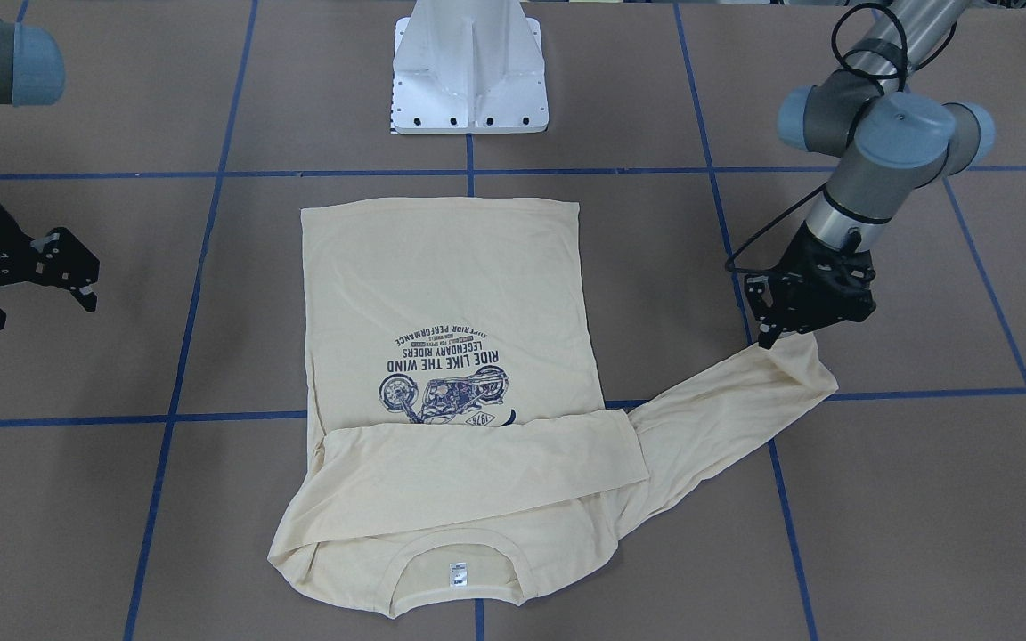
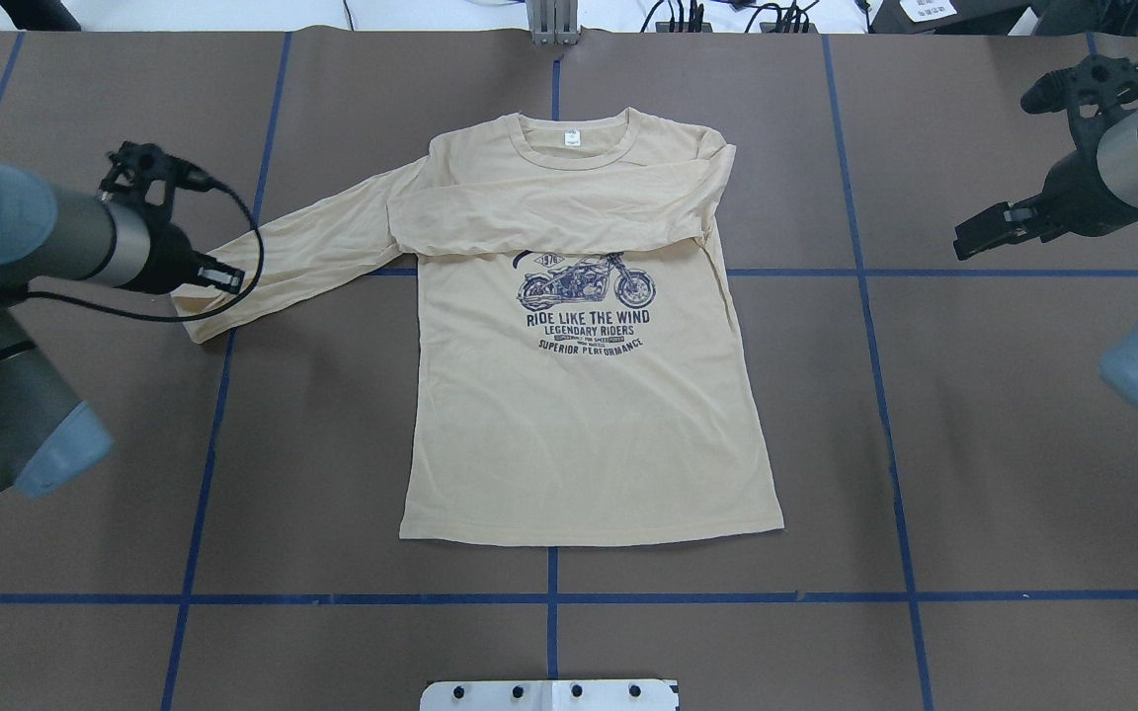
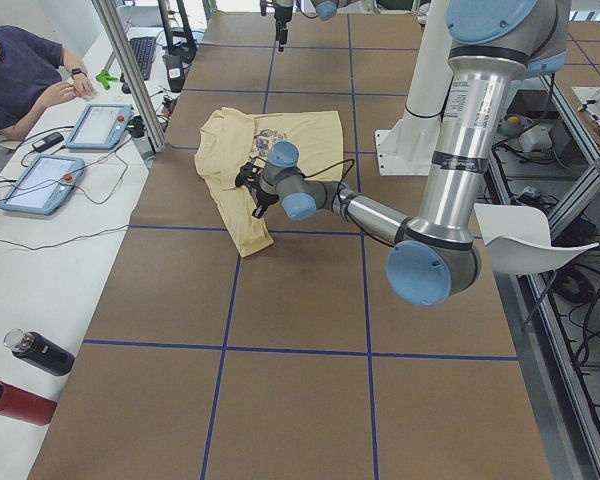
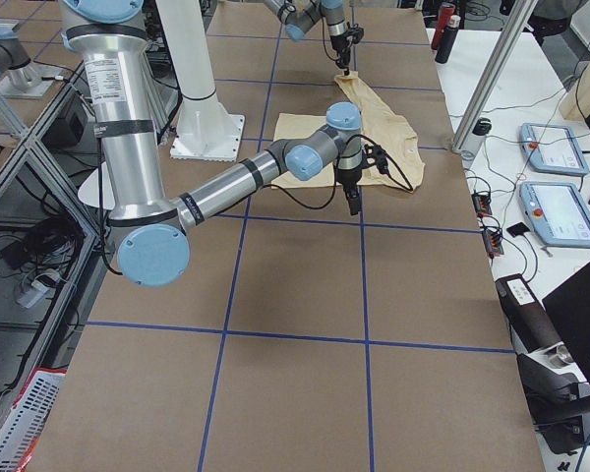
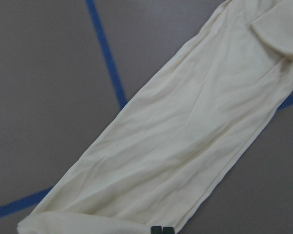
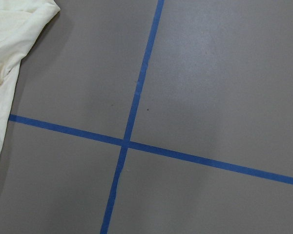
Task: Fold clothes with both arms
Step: 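Grasp the sleeve cuff with the left gripper and fold it across the body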
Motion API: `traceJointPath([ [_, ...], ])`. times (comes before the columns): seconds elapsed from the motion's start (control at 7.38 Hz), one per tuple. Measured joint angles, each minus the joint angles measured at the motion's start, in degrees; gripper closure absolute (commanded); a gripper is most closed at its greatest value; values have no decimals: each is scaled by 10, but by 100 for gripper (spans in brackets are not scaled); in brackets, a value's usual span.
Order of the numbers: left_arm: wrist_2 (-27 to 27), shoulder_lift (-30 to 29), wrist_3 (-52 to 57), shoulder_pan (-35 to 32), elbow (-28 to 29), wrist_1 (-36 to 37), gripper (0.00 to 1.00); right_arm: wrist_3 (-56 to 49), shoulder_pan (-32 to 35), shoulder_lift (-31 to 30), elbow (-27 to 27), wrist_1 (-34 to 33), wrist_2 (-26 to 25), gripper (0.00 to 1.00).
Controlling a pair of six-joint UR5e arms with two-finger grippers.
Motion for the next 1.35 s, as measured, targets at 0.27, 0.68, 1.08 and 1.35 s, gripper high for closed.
traceJointPath([
  [0.27,-10,-115,-3,0,0,130,100,1,0,1,0,0,0,0],
  [0.68,-22,-283,-60,2,48,254,100,1,0,1,0,0,0,0],
  [1.08,-22,-489,-150,6,248,295,100,1,0,1,1,0,0,0],
  [1.35,-9,-575,-208,32,378,270,100,1,0,1,1,0,0,0],
])
